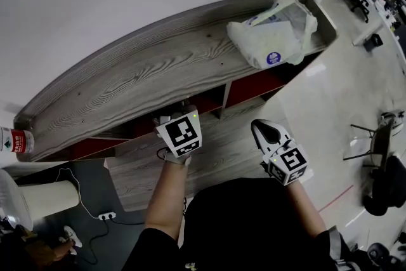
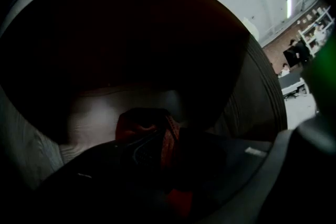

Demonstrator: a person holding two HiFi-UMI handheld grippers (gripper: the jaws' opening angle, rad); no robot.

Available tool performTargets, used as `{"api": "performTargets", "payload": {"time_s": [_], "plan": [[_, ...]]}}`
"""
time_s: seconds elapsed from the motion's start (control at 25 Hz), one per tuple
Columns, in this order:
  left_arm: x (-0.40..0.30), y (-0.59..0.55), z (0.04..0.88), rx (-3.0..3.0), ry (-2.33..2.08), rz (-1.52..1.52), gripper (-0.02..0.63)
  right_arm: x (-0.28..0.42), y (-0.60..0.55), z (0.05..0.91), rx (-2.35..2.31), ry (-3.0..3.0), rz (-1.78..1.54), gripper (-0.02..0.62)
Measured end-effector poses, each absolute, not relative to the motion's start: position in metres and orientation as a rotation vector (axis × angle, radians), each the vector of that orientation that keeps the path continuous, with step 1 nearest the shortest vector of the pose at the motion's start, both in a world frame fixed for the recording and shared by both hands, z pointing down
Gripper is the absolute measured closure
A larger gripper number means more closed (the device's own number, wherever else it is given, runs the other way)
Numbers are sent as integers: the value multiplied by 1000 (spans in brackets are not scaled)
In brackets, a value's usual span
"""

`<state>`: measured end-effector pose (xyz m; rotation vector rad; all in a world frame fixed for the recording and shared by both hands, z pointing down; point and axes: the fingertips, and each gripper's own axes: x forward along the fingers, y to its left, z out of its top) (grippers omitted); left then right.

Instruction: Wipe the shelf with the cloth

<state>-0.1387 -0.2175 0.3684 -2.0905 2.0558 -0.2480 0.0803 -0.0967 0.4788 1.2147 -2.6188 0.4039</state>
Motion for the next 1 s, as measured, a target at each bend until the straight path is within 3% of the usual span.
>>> {"api": "performTargets", "payload": {"time_s": [0.24,0.48,1.0], "plan": [[-84,-232,386,-2338,1869,-313,531,92,-91,478,1292,-2594,455,591],[-75,-235,407,-2413,1821,-451,530,100,-84,482,1306,-2587,441,591],[-188,-204,434,-2281,2218,-577,529,61,-83,480,1155,-2669,430,591]]}}
